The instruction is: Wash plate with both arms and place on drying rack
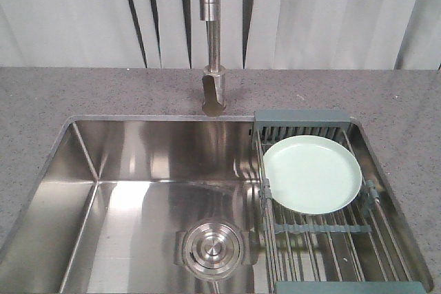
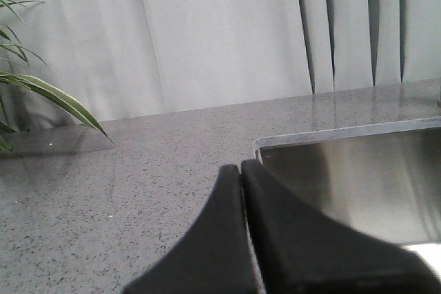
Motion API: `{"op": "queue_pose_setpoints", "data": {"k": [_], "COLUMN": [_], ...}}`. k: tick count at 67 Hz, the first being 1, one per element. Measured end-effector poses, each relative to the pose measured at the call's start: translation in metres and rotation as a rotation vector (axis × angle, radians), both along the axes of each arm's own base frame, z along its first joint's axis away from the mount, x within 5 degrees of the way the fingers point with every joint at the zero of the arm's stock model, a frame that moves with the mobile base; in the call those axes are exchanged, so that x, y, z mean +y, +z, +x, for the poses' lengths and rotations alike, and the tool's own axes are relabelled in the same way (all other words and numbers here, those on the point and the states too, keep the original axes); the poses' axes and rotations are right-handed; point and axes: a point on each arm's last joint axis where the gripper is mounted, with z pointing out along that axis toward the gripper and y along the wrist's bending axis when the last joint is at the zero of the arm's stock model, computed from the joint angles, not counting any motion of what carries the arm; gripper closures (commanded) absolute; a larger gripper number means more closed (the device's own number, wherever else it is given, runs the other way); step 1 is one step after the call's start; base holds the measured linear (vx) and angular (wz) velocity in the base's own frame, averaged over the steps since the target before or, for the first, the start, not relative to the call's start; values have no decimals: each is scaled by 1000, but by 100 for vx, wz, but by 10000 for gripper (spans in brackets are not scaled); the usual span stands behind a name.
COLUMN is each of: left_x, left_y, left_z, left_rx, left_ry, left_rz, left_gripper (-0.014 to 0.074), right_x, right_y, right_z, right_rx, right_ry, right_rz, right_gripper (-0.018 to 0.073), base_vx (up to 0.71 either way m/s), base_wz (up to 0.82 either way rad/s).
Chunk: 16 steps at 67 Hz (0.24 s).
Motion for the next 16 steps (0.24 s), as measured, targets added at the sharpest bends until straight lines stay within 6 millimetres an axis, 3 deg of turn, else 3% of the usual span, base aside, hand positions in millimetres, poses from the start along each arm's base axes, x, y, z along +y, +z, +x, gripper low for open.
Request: {"op": "queue_pose_setpoints", "data": {"k": [16], "left_x": [0], "left_y": [0], "left_z": [0], "left_rx": [0], "left_ry": [0], "left_rz": [0], "left_gripper": [603], "right_x": [0], "right_y": [0], "right_z": [0], "right_rx": [0], "right_ry": [0], "right_rz": [0], "right_gripper": [564], "base_vx": [0], "base_wz": [0]}}
